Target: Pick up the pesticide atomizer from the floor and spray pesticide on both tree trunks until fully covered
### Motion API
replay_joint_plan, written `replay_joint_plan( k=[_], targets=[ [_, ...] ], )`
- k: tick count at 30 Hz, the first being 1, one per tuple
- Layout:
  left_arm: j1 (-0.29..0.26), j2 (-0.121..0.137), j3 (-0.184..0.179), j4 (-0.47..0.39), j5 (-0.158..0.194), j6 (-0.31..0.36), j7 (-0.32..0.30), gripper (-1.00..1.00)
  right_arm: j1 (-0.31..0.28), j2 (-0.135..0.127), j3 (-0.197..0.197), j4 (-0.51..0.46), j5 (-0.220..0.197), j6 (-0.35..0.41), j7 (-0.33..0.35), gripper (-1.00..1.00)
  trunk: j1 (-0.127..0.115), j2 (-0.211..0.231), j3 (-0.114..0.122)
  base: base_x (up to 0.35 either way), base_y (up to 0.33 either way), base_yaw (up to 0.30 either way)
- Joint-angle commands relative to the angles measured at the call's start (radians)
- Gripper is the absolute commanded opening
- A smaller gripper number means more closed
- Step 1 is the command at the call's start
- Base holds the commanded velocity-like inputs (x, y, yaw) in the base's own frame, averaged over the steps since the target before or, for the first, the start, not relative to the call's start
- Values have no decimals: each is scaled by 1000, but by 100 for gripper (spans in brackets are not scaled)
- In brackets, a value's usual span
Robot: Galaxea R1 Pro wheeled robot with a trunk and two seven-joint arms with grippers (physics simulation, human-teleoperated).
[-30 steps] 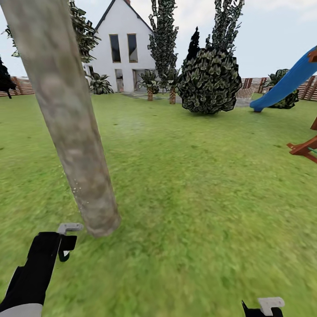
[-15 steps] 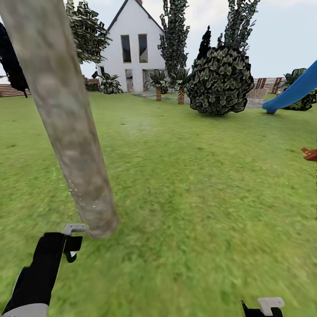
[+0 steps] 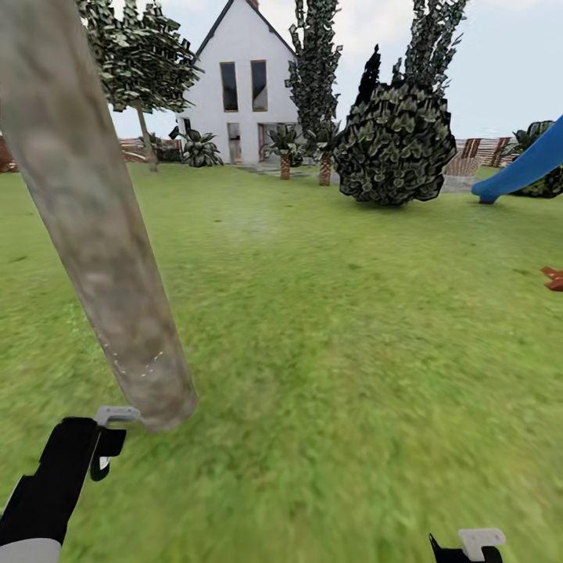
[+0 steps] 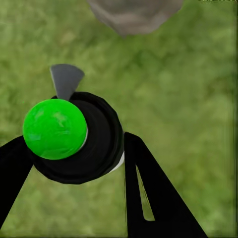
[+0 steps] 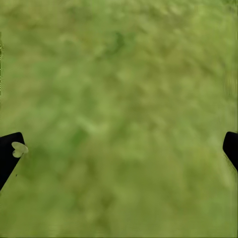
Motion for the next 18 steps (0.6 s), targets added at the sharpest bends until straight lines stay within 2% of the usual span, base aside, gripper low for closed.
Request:
replay_joint_plan(
  k=[1,5,10,13,15,18],
  targets=[
    [0,-6,-1,3,-1,-1,-3,-100,0,0,0,0,0,0,0,100,0,0,0,296,-111,265],
    [0,-28,0,15,4,-3,-6,-100,0,0,0,0,0,0,1,100,0,0,0,196,-55,274],
    [1,-15,11,28,-1,-4,-4,-100,0,0,0,0,0,0,1,100,0,0,0,12,-2,276],
    [-4,-29,6,19,3,-5,-2,-100,0,0,0,0,0,0,1,100,0,0,0,26,-46,83],
    [-14,-48,5,15,2,-5,1,-100,0,0,-1,-1,-1,0,1,100,0,0,0,126,-210,8],
    [-18,-49,10,-12,4,-3,-4,-100,0,0,-1,-1,-1,0,1,100,0,0,0,195,-214,1]
  ],
)
